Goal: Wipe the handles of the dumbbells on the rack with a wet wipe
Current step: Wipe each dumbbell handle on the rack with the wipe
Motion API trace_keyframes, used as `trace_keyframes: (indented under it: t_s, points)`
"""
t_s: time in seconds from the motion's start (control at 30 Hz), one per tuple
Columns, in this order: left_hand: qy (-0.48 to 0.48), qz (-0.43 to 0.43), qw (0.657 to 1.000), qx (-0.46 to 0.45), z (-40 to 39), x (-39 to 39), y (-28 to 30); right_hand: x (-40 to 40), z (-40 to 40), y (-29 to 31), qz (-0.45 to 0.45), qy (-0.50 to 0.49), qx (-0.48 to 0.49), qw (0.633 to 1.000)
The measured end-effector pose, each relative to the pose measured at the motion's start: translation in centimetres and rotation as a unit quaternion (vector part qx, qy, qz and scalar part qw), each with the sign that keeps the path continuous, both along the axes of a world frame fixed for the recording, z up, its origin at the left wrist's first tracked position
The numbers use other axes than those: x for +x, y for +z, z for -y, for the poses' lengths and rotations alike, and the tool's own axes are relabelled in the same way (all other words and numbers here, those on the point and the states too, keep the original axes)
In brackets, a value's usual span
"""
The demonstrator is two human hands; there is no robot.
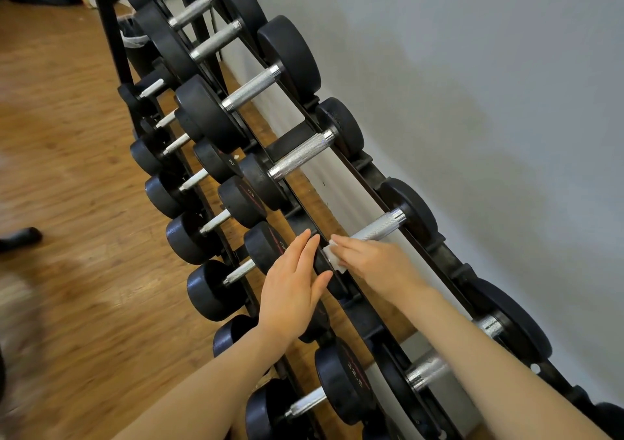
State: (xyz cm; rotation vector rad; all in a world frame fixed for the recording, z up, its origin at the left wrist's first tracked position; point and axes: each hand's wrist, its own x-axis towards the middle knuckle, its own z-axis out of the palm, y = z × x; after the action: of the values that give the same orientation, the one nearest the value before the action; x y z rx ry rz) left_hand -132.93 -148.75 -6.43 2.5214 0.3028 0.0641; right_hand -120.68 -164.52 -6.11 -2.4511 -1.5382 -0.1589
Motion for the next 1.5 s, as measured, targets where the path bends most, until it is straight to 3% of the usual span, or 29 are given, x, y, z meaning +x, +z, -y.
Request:
trace_keyframes:
  t_s: [0.27,0.43,0.6,0.83,1.0,1.17,1.33,1.5]
  points:
    - [-0.009,-0.005,1.000,-0.010,-0.2,0.1,-0.3,-1.4,-0.1,-0.4,-0.015,-0.006,0.013,1.000]
    - [-0.012,0.000,1.000,-0.005,-0.3,0.1,-0.3,-0.9,0.4,-0.9,-0.007,-0.067,0.047,0.997]
    - [-0.011,0.001,1.000,-0.009,-0.3,0.0,-0.4,-2.2,0.2,-1.1,0.004,-0.018,0.031,0.999]
    - [-0.014,0.009,1.000,-0.007,-0.3,-0.1,-0.2,-1.7,1.2,-0.9,0.046,-0.114,0.107,0.987]
    - [-0.015,0.016,1.000,-0.014,-0.4,-0.1,-0.2,-3.2,0.2,-2.6,-0.003,-0.100,0.099,0.990]
    - [-0.014,0.011,1.000,-0.008,-0.2,0.0,0.0,-3.8,0.3,-2.9,-0.030,-0.185,0.146,0.971]
    - [-0.012,0.008,1.000,-0.011,-0.1,-0.1,-0.2,-3.9,-0.1,-3.3,0.105,-0.213,0.121,0.964]
    - [-0.012,0.010,1.000,-0.014,-0.1,0.0,-0.3,-4.1,-0.8,-3.0,0.013,-0.187,0.220,0.957]
